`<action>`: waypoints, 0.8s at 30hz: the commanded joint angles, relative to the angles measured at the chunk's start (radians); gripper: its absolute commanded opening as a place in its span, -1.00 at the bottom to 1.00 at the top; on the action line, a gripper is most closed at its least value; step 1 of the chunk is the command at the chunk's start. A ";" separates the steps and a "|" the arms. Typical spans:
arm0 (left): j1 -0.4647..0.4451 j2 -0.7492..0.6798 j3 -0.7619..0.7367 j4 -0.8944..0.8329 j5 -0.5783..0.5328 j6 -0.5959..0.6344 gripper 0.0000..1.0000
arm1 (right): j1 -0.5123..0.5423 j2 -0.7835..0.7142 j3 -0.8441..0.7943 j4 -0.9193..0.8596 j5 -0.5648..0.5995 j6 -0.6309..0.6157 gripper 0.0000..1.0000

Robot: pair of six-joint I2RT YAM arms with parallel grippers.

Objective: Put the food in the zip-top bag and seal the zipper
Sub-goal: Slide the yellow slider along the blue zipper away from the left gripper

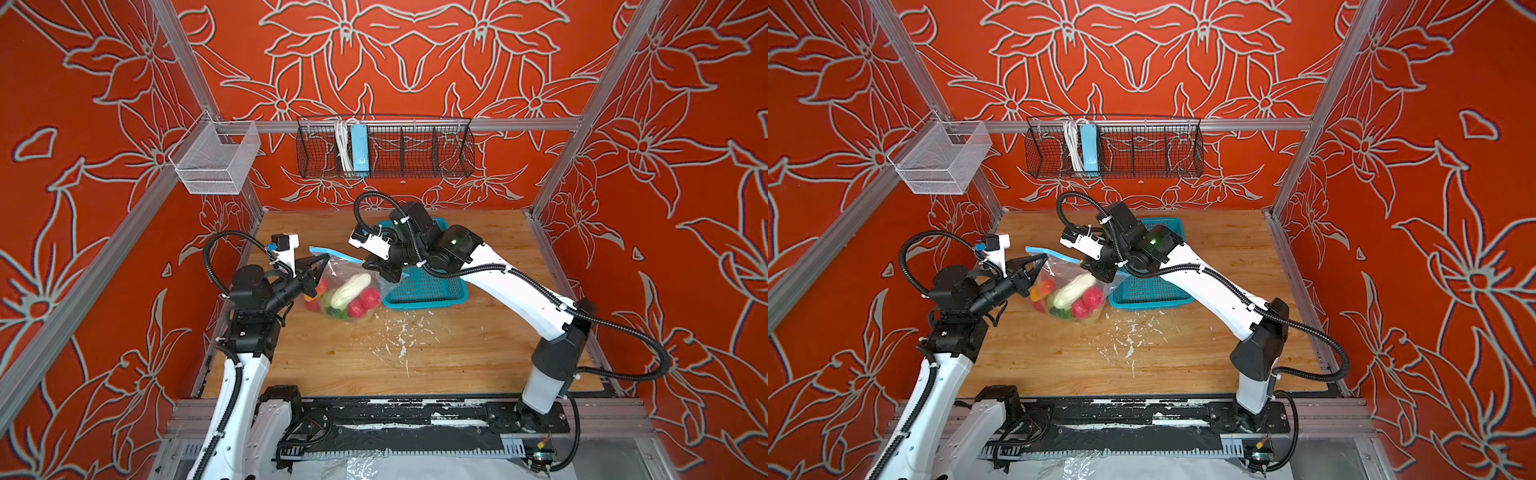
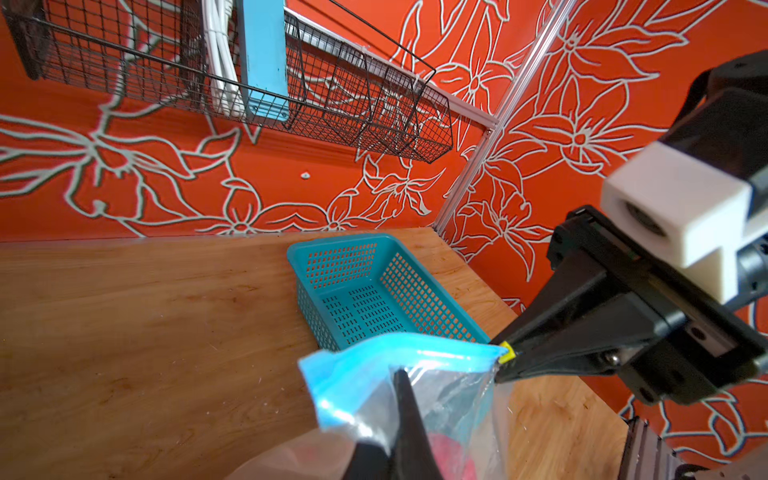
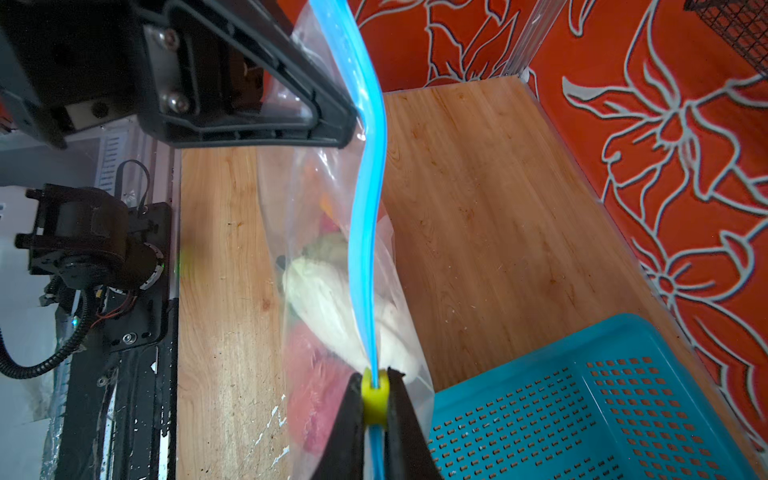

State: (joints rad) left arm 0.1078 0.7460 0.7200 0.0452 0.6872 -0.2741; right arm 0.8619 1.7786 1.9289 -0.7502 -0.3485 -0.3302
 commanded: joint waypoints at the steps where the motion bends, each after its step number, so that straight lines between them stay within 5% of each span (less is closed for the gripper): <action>1: -0.002 -0.031 0.031 -0.001 -0.144 0.001 -1.00 | 0.004 -0.004 0.025 -0.014 0.011 -0.019 -1.00; 14: -0.001 -0.011 0.127 -0.160 -0.397 0.012 -1.00 | 0.002 -0.029 -0.036 -0.141 0.103 -0.039 -1.00; 24: -0.002 -0.005 0.170 -0.206 -0.458 0.020 -1.00 | 0.002 -0.129 -0.192 -0.119 0.230 -0.002 -1.00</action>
State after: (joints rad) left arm 0.0860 0.7509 0.8433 -0.2081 0.3676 -0.2623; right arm 0.8742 1.7081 1.7866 -0.7654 -0.2184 -0.3534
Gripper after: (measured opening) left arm 0.047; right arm 0.108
